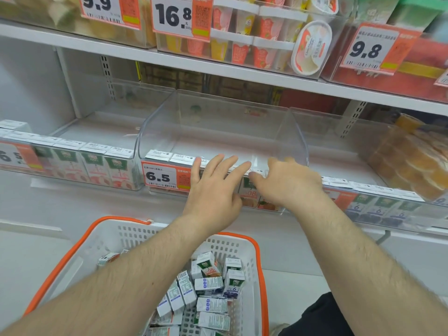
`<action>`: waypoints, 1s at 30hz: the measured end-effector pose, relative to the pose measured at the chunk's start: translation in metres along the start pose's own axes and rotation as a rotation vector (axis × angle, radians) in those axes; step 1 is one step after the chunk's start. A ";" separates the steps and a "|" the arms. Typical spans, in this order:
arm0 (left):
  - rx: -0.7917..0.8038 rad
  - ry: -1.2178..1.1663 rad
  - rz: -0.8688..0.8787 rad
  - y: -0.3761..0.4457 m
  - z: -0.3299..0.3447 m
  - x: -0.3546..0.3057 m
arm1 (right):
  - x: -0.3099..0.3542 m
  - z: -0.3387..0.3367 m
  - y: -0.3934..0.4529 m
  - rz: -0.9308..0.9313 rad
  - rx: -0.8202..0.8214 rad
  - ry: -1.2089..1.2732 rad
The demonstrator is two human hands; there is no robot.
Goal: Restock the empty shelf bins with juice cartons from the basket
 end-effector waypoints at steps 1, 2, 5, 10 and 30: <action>-0.111 -0.031 0.009 -0.005 -0.001 0.003 | 0.005 0.000 -0.008 -0.019 -0.056 -0.018; -0.204 -0.063 0.010 -0.011 0.000 0.007 | 0.012 0.003 -0.018 -0.062 -0.131 -0.010; -0.219 -0.128 -0.001 -0.034 0.005 0.022 | 0.034 0.029 -0.044 -0.394 -0.374 0.244; 0.246 -0.197 -0.137 -0.086 0.050 0.068 | 0.043 0.115 -0.050 -0.546 0.069 0.339; 1.198 0.340 0.428 -0.247 0.144 0.123 | -0.017 0.341 -0.091 0.081 0.756 0.022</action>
Point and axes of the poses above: each hand's wrist, its own y-axis towards the middle knuckle, its own z-axis out of the palm, x = y × z, the point moved 2 cm from there along y, towards the middle knuckle, and after that the axes turned 14 degrees about y, right-handed, at the moved point
